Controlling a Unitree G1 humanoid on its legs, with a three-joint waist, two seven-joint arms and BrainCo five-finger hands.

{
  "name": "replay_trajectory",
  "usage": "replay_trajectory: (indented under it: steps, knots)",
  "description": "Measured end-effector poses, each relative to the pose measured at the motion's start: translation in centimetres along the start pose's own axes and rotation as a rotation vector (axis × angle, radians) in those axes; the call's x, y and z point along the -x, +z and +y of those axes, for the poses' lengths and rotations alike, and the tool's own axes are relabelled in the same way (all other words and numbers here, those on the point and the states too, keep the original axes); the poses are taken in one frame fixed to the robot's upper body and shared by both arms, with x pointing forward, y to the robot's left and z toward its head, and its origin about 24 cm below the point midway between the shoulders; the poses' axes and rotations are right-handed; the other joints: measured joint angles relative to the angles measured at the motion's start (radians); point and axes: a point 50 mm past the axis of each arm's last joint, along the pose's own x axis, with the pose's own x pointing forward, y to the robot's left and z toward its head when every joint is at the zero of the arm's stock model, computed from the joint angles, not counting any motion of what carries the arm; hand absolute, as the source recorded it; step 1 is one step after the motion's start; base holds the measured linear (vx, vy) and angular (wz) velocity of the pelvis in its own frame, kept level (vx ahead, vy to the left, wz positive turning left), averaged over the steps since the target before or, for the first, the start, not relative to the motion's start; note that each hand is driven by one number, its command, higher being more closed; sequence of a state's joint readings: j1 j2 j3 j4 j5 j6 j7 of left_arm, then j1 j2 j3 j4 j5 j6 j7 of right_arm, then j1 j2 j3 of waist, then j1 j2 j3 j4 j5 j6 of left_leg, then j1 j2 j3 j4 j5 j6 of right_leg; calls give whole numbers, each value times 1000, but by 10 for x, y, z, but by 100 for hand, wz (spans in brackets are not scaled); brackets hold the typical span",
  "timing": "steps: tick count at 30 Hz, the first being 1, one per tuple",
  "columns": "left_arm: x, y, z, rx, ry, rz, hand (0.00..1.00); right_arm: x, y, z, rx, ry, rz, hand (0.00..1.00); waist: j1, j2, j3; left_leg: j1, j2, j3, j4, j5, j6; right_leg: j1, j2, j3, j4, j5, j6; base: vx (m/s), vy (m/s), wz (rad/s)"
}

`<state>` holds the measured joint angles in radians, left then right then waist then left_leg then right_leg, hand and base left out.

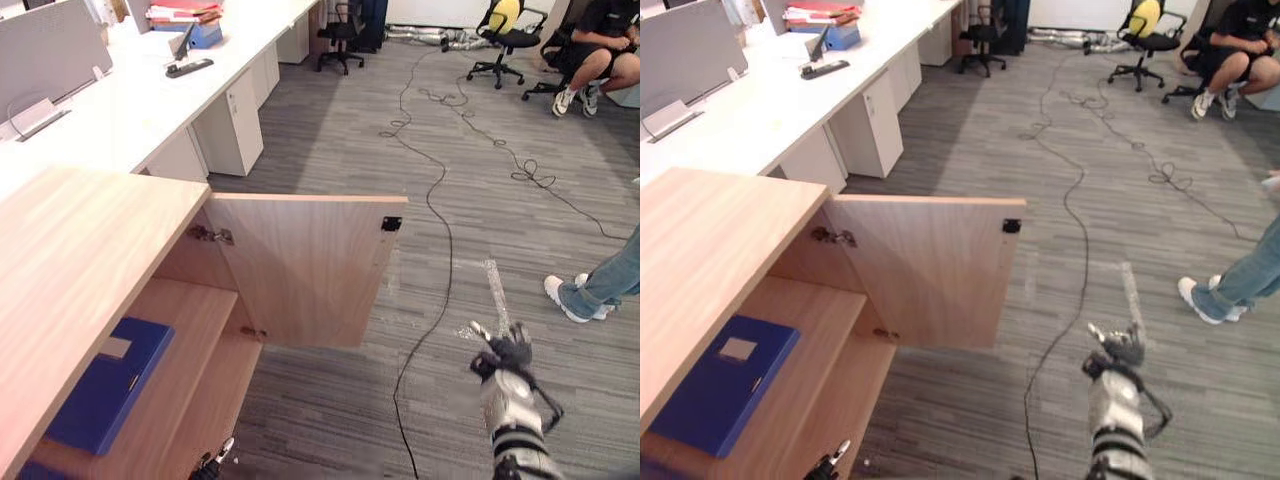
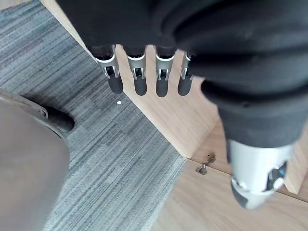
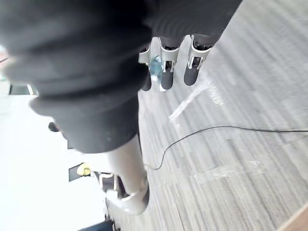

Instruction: Walk over to the cabinet, pick up the folder, carry it to the office cabinet, place the folder inside the office cabinet, then close the office cabinet door

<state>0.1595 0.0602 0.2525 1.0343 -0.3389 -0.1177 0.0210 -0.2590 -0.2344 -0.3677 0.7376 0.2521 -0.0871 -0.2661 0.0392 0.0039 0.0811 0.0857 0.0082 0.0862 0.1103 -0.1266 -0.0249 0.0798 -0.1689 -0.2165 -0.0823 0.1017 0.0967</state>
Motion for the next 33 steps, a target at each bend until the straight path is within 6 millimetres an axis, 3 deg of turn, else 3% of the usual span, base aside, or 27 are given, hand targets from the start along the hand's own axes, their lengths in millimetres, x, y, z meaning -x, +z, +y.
replay_trajectory:
  steps: [7,10,11,18,20,22,29,33]
  knots:
    - [0,7,-1,73,-7,-35,0,-17,81,74,57,225,-193,0,21,4,104,-114,4,-43,61,22,-4,-71,5,-22,3,41,-23,-173,-23,12]
    - [2,1,3,113,7,-22,0,-16,105,103,62,312,-231,0,44,4,129,-163,9,-49,85,24,-6,-113,6,-26,22,43,-26,-119,8,7]
    - [3,0,3,127,10,-19,0,-15,114,110,41,335,-243,0,65,8,138,-177,11,-51,90,26,-7,-127,7,-28,29,43,-26,-57,9,9]
    - [5,-6,0,176,16,-17,0,-10,156,136,-15,407,-306,0,85,30,169,-218,15,-83,88,38,-17,-151,10,-65,34,39,-30,27,11,14]
    - [5,-5,-3,180,10,-26,0,-5,180,146,-30,426,-352,0,87,37,186,-227,17,-85,87,41,-17,-165,9,-70,46,35,-33,43,18,3]
    - [5,-5,-3,181,11,-29,0,-5,188,146,-15,424,-365,0,87,38,187,-230,18,-86,87,42,-17,-168,9,-71,49,33,-32,38,33,2]
    - [5,3,-8,202,-3,-60,0,16,260,163,-31,463,-539,0,88,41,198,-259,39,-85,87,49,-26,-203,23,-75,63,27,-38,8,9,-1]
    - [5,3,-8,205,-3,-62,0,24,275,169,-21,484,-583,0,87,41,198,-260,52,-87,79,54,-34,-208,35,-77,64,21,-46,6,-6,-1]
